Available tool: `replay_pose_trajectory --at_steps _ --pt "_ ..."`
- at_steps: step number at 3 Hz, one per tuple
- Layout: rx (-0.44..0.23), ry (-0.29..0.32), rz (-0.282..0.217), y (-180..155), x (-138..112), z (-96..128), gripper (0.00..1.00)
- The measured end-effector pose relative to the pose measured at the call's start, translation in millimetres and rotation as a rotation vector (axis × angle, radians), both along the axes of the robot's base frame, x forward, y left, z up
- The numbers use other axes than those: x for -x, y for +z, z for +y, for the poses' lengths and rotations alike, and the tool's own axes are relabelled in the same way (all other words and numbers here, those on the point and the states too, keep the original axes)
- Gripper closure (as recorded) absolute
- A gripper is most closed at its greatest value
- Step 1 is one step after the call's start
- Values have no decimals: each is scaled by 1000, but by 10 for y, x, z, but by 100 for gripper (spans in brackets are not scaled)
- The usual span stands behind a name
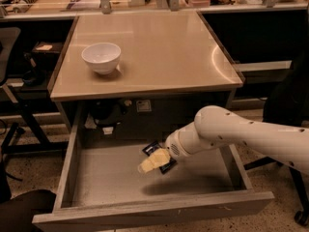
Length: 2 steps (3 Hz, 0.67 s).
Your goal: Pick rxbar blueberry from top drawer and place on counter
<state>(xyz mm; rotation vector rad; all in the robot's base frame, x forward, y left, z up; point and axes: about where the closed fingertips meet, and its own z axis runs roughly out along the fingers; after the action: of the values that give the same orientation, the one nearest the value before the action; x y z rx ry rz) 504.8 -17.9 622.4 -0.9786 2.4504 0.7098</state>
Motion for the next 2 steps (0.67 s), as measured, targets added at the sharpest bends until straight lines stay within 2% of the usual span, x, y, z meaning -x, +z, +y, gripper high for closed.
replay_pose_trajectory --at_steps 2 --pt "7 -23 -4 -146 -24 -61 0"
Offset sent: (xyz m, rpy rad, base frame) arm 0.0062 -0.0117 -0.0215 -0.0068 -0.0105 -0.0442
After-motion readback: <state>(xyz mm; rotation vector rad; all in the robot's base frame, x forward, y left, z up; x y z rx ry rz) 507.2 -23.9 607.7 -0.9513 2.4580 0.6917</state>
